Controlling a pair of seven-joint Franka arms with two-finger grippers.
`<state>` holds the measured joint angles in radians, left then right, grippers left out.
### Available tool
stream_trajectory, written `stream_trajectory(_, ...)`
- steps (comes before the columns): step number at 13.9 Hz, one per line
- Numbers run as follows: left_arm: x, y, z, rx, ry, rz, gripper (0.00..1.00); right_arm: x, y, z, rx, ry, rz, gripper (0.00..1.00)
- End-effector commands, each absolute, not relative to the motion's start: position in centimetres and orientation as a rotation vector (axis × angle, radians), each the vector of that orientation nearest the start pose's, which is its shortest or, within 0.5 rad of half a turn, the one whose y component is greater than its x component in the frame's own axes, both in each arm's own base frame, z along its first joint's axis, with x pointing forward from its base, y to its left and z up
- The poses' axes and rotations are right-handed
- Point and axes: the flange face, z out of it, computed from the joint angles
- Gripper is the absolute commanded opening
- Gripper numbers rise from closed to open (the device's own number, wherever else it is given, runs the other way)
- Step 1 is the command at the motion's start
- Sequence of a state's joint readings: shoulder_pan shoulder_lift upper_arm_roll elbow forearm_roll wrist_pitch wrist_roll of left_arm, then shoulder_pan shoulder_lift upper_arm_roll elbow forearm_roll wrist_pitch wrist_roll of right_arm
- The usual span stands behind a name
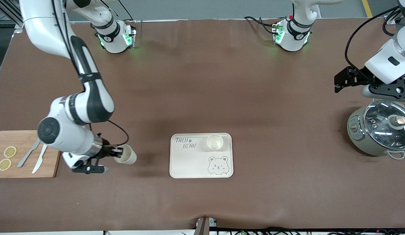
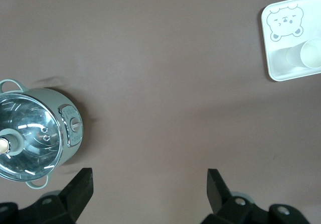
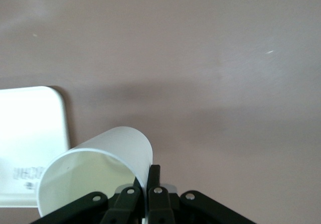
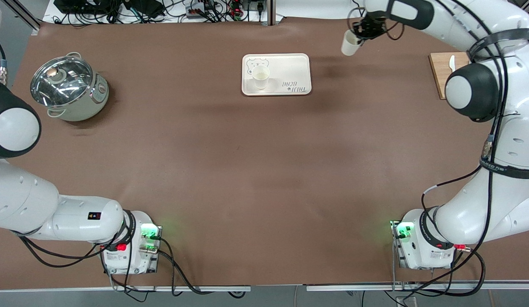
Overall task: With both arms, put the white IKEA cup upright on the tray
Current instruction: 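Lift the cup with the right gripper and carry it toward the tray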
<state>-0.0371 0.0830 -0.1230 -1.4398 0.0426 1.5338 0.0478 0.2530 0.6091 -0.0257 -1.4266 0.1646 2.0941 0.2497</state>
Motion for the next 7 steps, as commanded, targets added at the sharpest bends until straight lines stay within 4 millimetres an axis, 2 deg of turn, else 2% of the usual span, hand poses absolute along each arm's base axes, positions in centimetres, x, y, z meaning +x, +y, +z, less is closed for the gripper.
stream_trajectory(1,57.0,-8.5,64.1,-3.068,0.354,-0.034,1.0,69.6,22.4,35.7,-2.969,0.292,-0.053,0.0)
stream_trajectory(2,57.0,-8.6,64.1,-3.07,0.354,-0.034,1.0,69.0,24.8,35.5,-2.966,0.328,-0.053,0.0)
stream_trajectory(4,57.0,-8.2,64.1,-3.07,0.347,-0.036,1.0,68.7,27.5,34.7,-2.947,0.386,-0.081,0.0)
stream_trajectory(7,57.0,-8.2,64.1,-3.07,0.347,-0.038,1.0,68.4,29.5,32.8,-2.942,0.392,-0.106,0.0)
